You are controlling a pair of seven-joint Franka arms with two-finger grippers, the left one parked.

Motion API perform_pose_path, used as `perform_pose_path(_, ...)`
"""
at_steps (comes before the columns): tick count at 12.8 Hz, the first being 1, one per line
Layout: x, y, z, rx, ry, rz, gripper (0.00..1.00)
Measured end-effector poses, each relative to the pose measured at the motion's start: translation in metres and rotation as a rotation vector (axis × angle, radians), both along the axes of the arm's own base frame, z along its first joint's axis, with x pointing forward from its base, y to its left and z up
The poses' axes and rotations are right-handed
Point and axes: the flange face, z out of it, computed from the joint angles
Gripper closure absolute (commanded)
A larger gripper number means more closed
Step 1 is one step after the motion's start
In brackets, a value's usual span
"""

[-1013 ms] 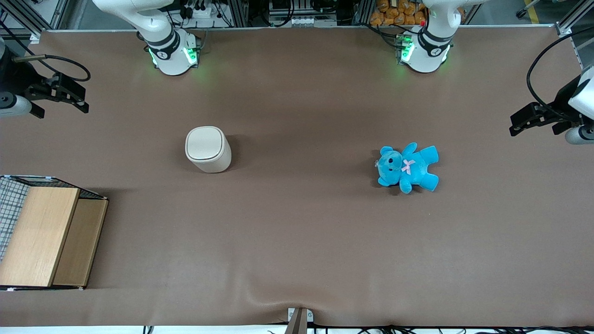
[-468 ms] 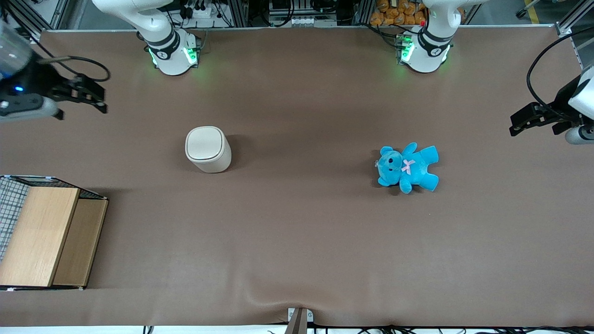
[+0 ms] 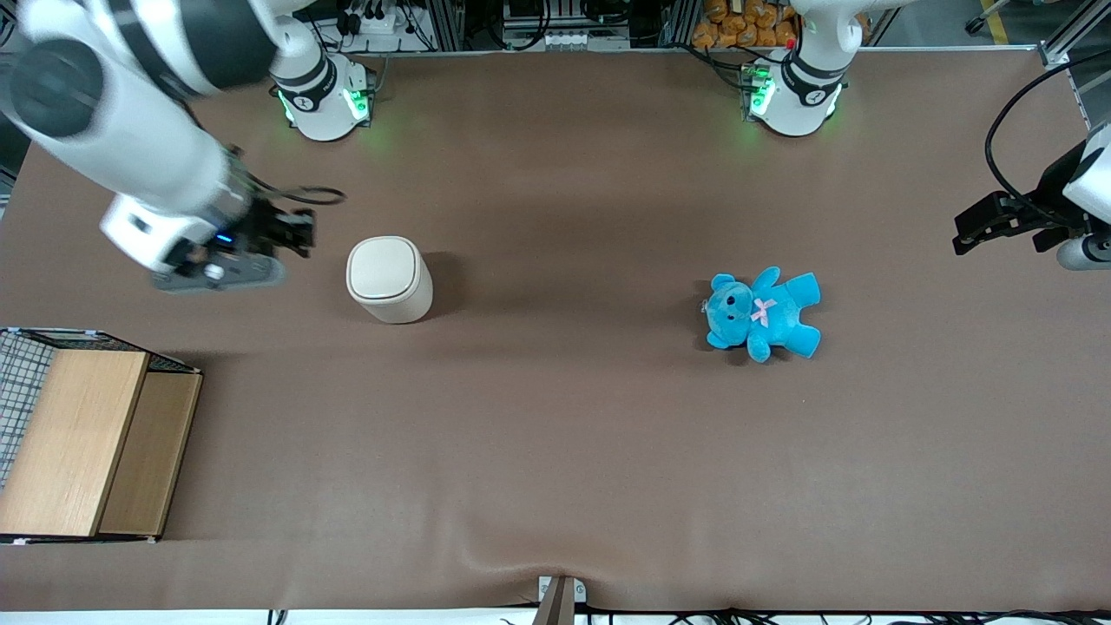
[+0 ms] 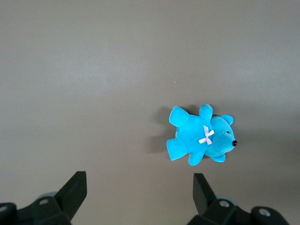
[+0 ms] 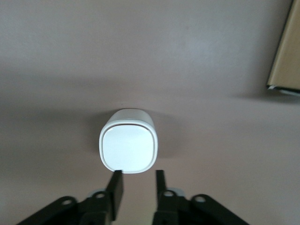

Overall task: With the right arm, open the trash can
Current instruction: 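Move the right gripper down to the white trash can's lid edge, then press the right gripper against the lid to pop it open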

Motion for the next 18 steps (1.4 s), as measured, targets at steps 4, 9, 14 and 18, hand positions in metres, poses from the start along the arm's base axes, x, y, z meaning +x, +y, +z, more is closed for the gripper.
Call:
perform_pose_path(4,-0.010,0.002,-0.068,-0.036,0.079,-0.014,1.00)
perform_pose_path(9,-0.030,-0.006,-0.129,-0.054,0.131,-0.016,1.00)
perform_pose_path(14,-0.049,-0.014,-0.188,-0.058,0.129,-0.032,1.00)
perform_pose_path(18,-0.061,-0.018,-0.214,-0.070,0.127,-0.080,1.00)
